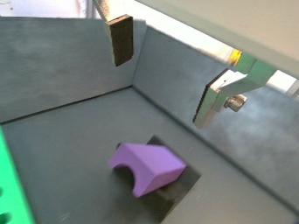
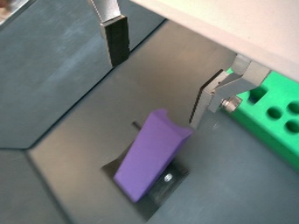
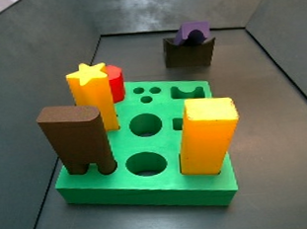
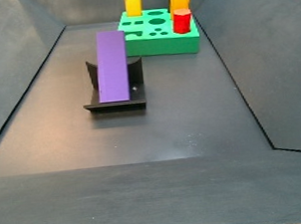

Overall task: Pick up the arch object. Move up. Place the arch object on the fixture. Regrasp the arch object. Rotate the arch object. Move to above the board. Insert the arch object.
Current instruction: Regrasp the arch object.

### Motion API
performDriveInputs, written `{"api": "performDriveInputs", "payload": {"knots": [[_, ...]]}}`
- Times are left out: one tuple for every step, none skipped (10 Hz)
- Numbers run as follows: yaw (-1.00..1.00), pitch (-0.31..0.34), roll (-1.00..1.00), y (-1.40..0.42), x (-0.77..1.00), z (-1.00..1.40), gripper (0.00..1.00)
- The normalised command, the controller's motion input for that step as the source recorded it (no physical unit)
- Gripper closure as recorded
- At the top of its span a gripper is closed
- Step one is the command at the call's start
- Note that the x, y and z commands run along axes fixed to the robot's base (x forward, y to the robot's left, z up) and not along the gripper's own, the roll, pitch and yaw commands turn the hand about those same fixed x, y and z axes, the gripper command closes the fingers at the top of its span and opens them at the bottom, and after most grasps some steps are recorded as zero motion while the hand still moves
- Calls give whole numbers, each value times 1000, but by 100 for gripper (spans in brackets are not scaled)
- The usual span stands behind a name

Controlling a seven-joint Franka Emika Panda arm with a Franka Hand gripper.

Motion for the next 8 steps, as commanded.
{"api": "performDriveInputs", "payload": {"knots": [[47,102,1000,-33,87,-9,0],[56,121,1000,-38,100,-10,0],[73,151,1000,-41,114,-9,0],[85,166,1000,-46,113,-8,0],[117,196,1000,-47,111,-11,0],[139,211,1000,-48,111,-10,0],[200,243,1000,-52,112,-14,0],[233,215,766,-54,118,-15,0]]}}
